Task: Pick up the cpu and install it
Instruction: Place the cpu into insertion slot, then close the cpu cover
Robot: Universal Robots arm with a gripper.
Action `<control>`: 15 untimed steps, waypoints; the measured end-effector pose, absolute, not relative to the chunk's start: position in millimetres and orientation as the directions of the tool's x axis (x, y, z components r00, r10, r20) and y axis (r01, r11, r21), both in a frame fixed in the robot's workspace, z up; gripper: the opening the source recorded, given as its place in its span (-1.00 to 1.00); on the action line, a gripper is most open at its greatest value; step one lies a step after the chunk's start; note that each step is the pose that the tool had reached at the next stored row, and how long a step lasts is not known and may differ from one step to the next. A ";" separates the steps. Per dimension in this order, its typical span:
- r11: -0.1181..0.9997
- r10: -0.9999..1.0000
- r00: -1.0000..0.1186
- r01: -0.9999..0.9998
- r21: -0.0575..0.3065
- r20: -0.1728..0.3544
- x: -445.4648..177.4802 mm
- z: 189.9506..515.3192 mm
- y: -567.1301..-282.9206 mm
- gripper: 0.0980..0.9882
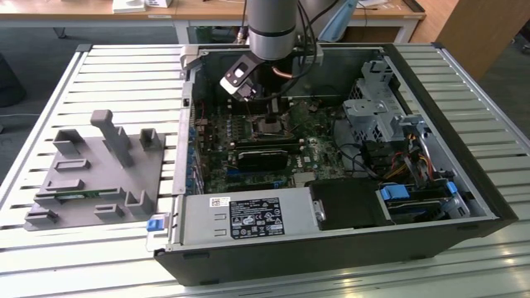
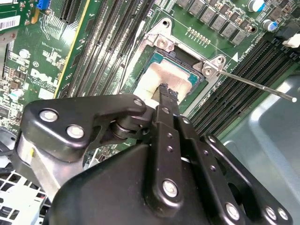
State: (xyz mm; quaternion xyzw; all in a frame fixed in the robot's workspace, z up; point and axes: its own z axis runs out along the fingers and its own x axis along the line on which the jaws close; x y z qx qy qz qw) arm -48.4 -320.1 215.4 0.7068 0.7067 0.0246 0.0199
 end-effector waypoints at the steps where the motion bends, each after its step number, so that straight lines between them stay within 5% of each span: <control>1: 0.000 1.000 0.000 0.998 0.063 0.007 -48.4 215.7 -320.0 -0.98; 15: -0.001 1.000 0.000 0.998 0.063 0.007 -48.4 224.3 -320.1 -0.98</control>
